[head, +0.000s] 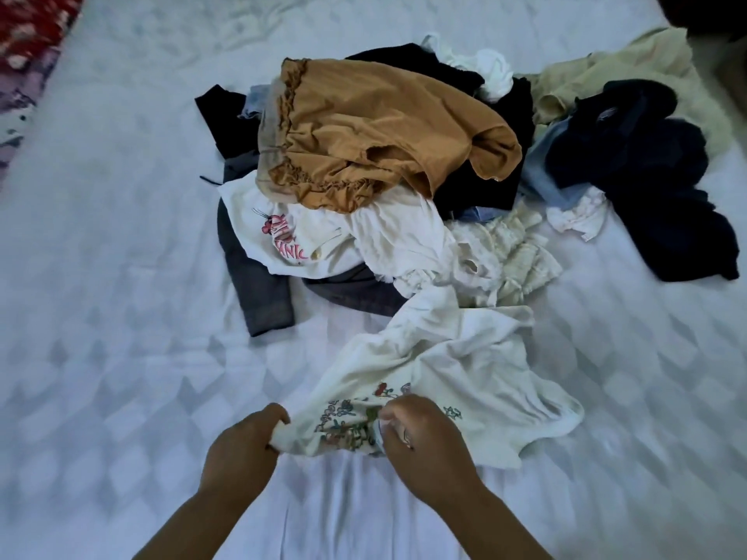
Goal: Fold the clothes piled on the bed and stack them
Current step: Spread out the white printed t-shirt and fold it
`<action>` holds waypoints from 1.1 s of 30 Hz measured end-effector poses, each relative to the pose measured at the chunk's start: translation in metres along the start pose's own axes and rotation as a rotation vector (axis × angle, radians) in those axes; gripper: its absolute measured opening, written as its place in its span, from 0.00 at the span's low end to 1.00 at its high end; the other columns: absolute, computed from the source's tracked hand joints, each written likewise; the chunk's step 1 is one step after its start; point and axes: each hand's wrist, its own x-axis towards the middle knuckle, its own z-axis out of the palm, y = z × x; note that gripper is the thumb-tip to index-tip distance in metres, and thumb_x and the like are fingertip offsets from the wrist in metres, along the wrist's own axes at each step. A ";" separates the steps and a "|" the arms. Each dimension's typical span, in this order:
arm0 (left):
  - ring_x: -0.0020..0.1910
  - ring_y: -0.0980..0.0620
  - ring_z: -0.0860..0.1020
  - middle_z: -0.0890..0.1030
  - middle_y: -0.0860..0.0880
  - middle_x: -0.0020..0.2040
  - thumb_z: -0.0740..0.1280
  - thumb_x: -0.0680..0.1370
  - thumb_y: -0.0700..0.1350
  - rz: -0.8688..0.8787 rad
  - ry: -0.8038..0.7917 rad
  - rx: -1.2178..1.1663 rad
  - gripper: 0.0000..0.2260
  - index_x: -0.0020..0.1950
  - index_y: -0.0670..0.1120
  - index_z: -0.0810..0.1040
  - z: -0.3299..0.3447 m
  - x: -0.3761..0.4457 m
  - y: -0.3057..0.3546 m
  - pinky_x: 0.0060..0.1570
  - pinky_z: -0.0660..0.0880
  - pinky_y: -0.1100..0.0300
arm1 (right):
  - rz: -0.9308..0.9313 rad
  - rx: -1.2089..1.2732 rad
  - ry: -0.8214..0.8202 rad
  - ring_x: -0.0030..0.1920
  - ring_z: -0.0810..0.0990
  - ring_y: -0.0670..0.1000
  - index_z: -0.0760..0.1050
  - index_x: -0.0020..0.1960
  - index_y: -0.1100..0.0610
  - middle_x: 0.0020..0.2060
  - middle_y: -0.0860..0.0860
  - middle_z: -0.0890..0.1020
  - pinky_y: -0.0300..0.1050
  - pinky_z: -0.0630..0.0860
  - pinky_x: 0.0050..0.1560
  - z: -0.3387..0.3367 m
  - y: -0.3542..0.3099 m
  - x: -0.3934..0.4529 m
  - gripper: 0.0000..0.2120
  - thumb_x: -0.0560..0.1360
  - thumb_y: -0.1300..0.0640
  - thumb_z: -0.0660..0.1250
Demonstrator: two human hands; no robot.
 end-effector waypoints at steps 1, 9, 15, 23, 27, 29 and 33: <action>0.49 0.53 0.77 0.77 0.55 0.51 0.64 0.74 0.41 -0.024 -0.023 0.033 0.14 0.53 0.60 0.70 0.004 0.002 -0.010 0.40 0.68 0.64 | 0.042 -0.040 -0.011 0.56 0.75 0.49 0.78 0.55 0.54 0.51 0.48 0.79 0.41 0.70 0.54 -0.002 0.008 0.002 0.22 0.71 0.46 0.52; 0.68 0.49 0.67 0.68 0.49 0.70 0.65 0.75 0.47 0.079 -0.039 -0.088 0.23 0.70 0.48 0.69 0.042 0.050 0.025 0.64 0.65 0.59 | 0.176 -0.260 0.034 0.57 0.74 0.52 0.76 0.56 0.56 0.53 0.50 0.79 0.44 0.68 0.53 -0.021 0.070 0.050 0.10 0.77 0.56 0.63; 0.75 0.51 0.56 0.56 0.50 0.77 0.63 0.79 0.51 0.082 0.006 -0.086 0.25 0.74 0.50 0.61 0.075 0.117 0.073 0.71 0.58 0.56 | 0.052 -0.438 0.073 0.66 0.68 0.60 0.72 0.64 0.61 0.66 0.58 0.71 0.53 0.67 0.62 -0.006 0.097 0.110 0.19 0.74 0.57 0.65; 0.55 0.45 0.76 0.78 0.46 0.57 0.67 0.75 0.54 -0.060 -0.116 -0.098 0.21 0.66 0.52 0.67 0.103 0.149 0.101 0.51 0.72 0.56 | 0.364 -0.662 -0.135 0.67 0.67 0.55 0.59 0.70 0.53 0.60 0.52 0.75 0.58 0.52 0.68 0.005 0.141 0.120 0.29 0.74 0.42 0.62; 0.42 0.47 0.79 0.79 0.46 0.41 0.65 0.77 0.53 -0.020 -0.089 -0.272 0.11 0.39 0.48 0.73 0.089 0.124 0.093 0.39 0.72 0.57 | 0.230 -0.561 -0.017 0.50 0.77 0.54 0.74 0.45 0.52 0.41 0.49 0.78 0.48 0.61 0.55 -0.014 0.137 0.100 0.07 0.77 0.52 0.59; 0.35 0.48 0.77 0.76 0.46 0.37 0.67 0.76 0.52 -0.044 0.009 -0.452 0.14 0.37 0.45 0.71 0.072 0.109 0.085 0.35 0.72 0.56 | 0.159 -0.402 0.093 0.44 0.76 0.54 0.76 0.40 0.55 0.36 0.48 0.74 0.48 0.64 0.51 -0.028 0.132 0.090 0.09 0.75 0.53 0.61; 0.34 0.48 0.74 0.77 0.47 0.34 0.67 0.76 0.55 -0.183 0.203 -0.595 0.17 0.38 0.42 0.75 0.034 0.087 0.058 0.34 0.68 0.56 | 0.201 -0.014 0.184 0.36 0.74 0.53 0.70 0.44 0.58 0.32 0.48 0.74 0.46 0.64 0.37 -0.060 0.105 0.075 0.08 0.80 0.56 0.60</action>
